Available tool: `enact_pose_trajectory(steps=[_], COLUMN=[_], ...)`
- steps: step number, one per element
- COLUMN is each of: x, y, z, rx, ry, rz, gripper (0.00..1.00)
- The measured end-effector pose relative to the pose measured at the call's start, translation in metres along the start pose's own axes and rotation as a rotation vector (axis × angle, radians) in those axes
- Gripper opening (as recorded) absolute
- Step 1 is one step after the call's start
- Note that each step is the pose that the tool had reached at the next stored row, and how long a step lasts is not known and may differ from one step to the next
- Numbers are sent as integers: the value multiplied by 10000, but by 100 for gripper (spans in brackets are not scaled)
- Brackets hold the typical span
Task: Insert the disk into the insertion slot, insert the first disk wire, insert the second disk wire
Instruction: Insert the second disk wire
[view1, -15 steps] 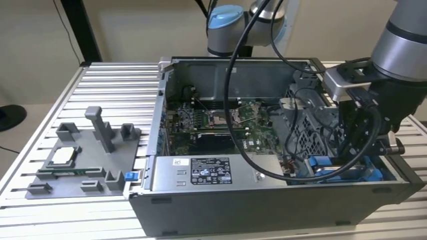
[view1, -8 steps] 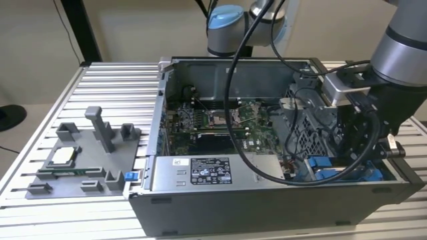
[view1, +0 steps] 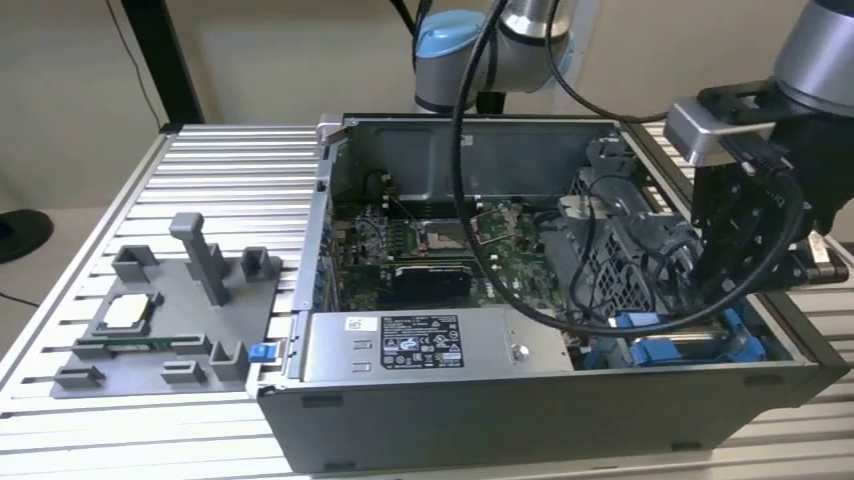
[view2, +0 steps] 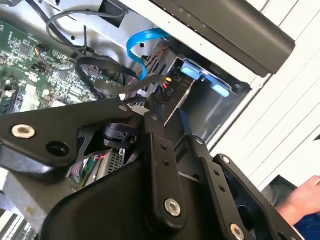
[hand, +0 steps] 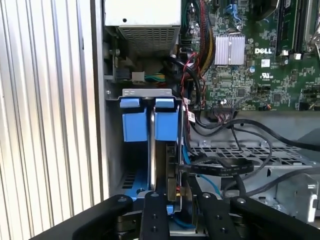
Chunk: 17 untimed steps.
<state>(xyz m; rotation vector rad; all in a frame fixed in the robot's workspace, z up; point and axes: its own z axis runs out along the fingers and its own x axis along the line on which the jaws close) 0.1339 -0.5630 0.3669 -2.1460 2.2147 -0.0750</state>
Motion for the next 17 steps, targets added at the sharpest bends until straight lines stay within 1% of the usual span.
enact_pose_trajectory(steps=[3,4,5,17], x=[-1,-1,-1,-1], y=[-10,-13,-15,-15], z=[-138,-177,-197,-198], rx=[0,0,0,0], ry=[-1,0,0,5], rz=[0,0,0,0], gripper=[100,100,100,100])
